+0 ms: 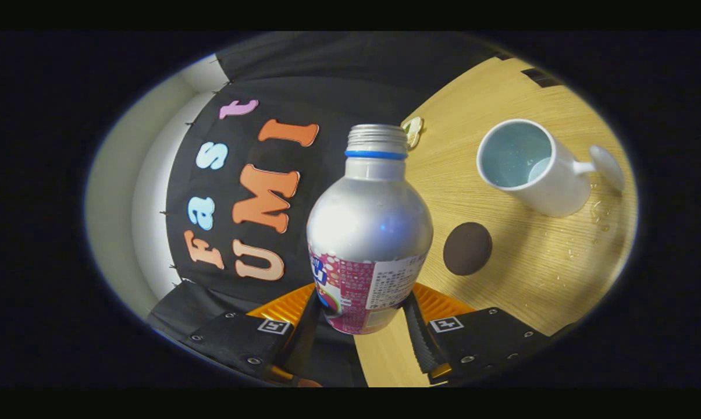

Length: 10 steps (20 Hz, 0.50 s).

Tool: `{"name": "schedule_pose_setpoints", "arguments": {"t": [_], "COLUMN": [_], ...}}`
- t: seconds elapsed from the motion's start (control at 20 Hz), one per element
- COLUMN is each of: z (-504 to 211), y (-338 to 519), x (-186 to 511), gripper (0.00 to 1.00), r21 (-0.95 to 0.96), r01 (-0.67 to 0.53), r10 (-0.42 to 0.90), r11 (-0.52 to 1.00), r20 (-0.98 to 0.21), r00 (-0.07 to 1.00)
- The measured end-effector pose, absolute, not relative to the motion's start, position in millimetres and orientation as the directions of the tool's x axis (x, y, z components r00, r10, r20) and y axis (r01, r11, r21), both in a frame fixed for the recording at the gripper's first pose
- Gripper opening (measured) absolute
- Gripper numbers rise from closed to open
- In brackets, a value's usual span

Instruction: Take the bottle from table, then pour the juice into the cup, finally place the bottle on the coaster

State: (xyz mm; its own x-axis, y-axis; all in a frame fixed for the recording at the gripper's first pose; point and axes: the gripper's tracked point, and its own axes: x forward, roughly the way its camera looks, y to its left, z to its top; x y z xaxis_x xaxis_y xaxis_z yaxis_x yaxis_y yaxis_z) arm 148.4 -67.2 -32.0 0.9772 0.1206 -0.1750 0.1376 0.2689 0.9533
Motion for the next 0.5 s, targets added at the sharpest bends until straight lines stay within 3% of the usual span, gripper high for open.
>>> {"name": "schedule_pose_setpoints", "arguments": {"t": [0.5], "z": [-18.6], "y": [-66.9], "x": [153.1], "gripper": [0.72], "r21": [0.987], "r01": [0.142], "r10": [0.112], "r11": [0.069], "r20": [-0.149], "r00": [0.982]}}
